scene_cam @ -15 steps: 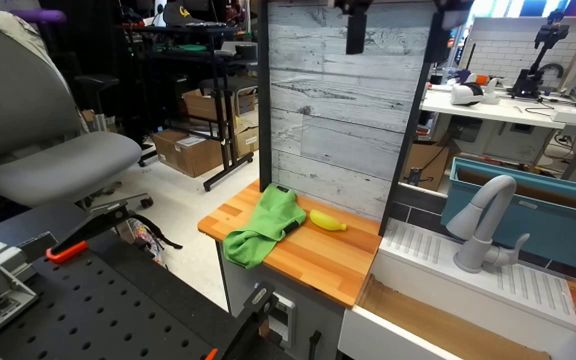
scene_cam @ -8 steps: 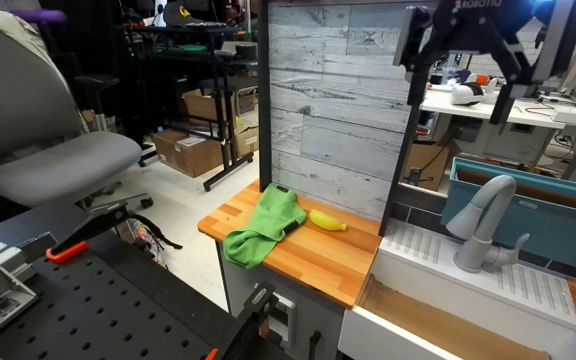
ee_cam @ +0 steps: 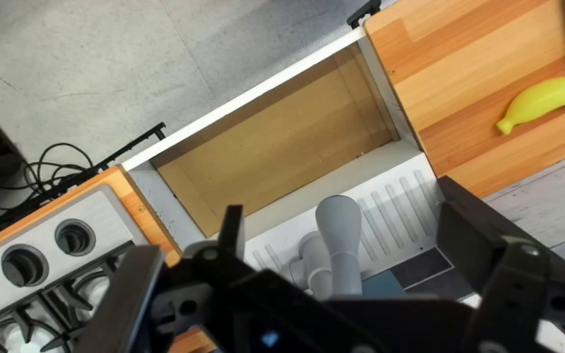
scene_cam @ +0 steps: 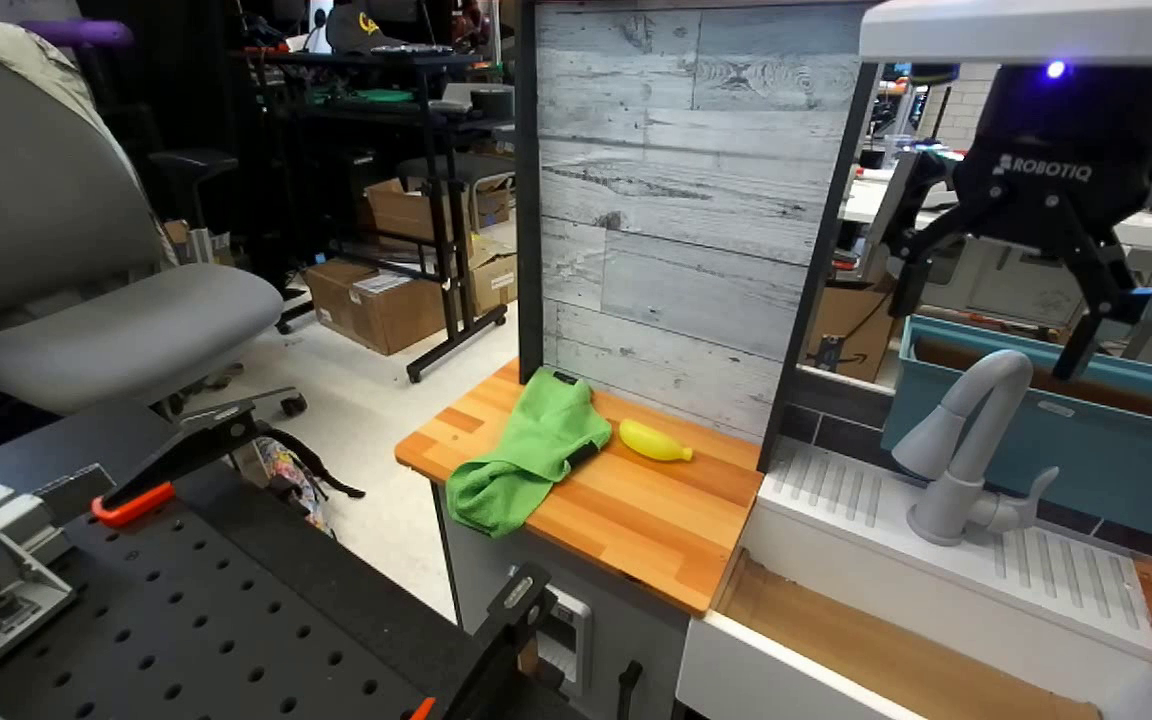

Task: Push the grey tap to the left

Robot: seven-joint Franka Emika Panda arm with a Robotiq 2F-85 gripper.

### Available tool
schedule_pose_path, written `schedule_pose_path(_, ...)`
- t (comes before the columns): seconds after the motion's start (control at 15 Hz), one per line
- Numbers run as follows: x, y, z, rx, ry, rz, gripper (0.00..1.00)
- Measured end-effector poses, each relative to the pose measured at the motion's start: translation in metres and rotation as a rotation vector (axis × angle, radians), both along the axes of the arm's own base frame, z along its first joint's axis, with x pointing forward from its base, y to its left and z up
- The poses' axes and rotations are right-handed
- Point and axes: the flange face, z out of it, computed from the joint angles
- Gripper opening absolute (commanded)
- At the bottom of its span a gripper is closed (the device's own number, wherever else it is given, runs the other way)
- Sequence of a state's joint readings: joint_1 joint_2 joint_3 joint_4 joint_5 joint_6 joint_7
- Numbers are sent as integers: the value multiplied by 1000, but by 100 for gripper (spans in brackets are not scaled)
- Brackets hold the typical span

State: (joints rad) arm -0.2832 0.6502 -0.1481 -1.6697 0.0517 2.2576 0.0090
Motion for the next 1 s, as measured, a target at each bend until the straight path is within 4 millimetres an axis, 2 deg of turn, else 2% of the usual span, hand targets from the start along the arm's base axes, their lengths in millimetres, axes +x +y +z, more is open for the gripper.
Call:
schedule_pose_path(0.27,21,-10,-28,25,-18,-35,100)
schedule_pose_path(0.53,42,-13,-48,29,-33,-65,100)
schedule_pose_path(0.6,45,-13,-52,31,-27,-72,97)
schedule_pose_path(0.67,49,-14,-55,32,-21,-77,74)
schedule_pose_path(0.8,56,-14,-62,36,-8,-85,69)
schedule_pose_path(1.0,64,-14,-69,40,8,-90,45)
